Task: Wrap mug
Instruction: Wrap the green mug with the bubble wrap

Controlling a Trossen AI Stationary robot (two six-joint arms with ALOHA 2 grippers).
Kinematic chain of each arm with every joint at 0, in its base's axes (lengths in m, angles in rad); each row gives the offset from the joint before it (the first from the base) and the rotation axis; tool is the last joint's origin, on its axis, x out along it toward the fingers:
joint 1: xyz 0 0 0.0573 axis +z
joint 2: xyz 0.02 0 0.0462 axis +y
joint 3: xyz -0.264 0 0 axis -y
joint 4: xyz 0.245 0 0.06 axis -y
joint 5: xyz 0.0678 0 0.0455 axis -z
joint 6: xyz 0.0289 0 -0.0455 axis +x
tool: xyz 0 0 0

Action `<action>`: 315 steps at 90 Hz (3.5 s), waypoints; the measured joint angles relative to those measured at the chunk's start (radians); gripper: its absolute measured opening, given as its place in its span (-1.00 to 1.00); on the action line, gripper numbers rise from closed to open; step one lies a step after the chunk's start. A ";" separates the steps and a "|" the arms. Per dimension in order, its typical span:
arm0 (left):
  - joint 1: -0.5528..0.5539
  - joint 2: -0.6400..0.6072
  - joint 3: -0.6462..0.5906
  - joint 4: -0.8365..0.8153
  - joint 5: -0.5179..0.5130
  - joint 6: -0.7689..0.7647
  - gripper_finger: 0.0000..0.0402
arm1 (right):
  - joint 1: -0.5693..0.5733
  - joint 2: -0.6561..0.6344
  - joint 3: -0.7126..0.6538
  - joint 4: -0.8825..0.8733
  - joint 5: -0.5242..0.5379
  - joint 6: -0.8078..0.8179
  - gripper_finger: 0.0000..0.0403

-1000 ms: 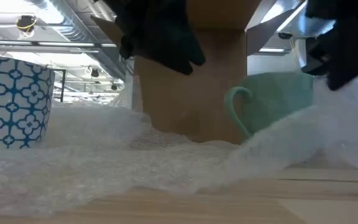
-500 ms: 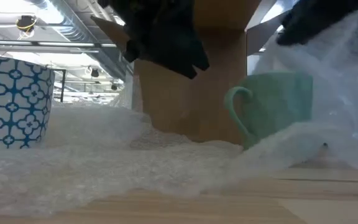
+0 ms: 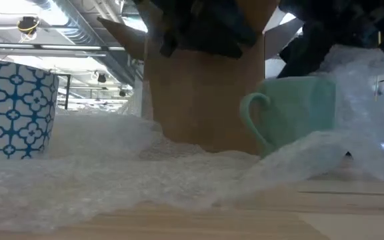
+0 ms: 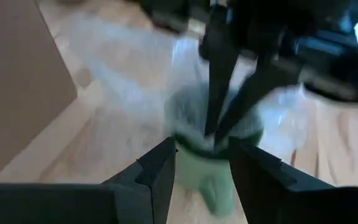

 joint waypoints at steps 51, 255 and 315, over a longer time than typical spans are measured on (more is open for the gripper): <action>0.077 0.168 0.004 0.126 0.126 -0.024 -0.35 | 0.001 0.001 -0.001 0.000 -0.026 -0.042 -0.25; 0.057 0.165 0.040 0.129 0.155 -0.087 -0.35 | 0.014 0.021 0.279 -0.533 -0.001 0.073 -0.27; 0.053 0.163 0.039 0.126 0.152 -0.076 -0.35 | -0.014 0.033 0.129 -0.348 -0.041 0.131 -0.27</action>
